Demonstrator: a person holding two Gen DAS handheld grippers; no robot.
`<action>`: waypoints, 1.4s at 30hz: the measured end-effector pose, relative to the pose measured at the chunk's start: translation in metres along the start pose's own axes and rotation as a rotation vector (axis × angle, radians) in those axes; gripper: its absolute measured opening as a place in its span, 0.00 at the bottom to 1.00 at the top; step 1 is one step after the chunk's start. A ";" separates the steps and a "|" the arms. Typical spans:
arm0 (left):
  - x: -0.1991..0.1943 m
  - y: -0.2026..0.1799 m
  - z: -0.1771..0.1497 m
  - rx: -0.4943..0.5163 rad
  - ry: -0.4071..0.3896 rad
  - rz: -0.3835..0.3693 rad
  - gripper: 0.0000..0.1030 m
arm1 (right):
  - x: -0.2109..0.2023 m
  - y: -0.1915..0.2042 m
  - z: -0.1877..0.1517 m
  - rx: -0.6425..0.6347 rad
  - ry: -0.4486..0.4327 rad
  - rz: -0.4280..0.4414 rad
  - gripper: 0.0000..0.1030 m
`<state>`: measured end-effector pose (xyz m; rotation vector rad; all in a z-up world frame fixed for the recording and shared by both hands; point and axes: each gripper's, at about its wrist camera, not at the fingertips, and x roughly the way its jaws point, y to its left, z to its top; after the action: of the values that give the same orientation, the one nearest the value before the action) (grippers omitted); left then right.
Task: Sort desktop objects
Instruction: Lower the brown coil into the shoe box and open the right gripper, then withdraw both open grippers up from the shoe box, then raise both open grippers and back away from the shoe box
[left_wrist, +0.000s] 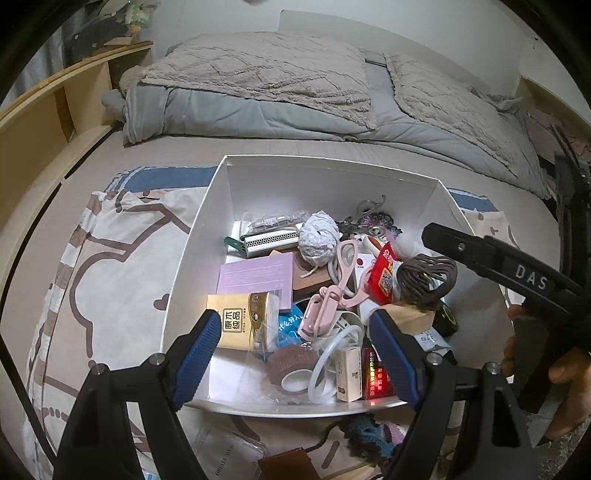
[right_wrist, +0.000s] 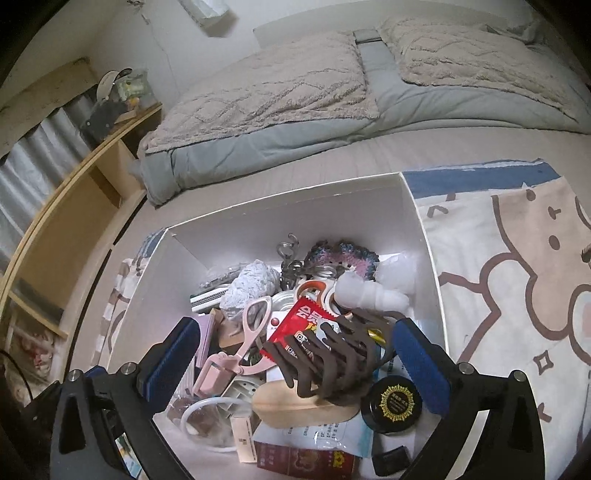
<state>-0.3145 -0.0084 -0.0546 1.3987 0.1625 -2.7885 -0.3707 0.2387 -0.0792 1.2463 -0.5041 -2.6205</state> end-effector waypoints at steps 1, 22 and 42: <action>0.000 0.001 0.000 0.000 -0.001 0.000 0.80 | -0.002 0.001 0.000 -0.002 -0.003 0.001 1.00; -0.026 -0.002 -0.001 0.015 -0.052 0.007 0.81 | -0.047 0.018 -0.008 -0.063 -0.052 0.018 1.00; -0.058 0.004 -0.004 0.029 -0.121 0.043 0.99 | -0.087 0.025 -0.027 -0.144 -0.082 -0.057 1.00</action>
<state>-0.2760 -0.0133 -0.0112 1.2184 0.0897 -2.8406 -0.2943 0.2367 -0.0236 1.1290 -0.2902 -2.7101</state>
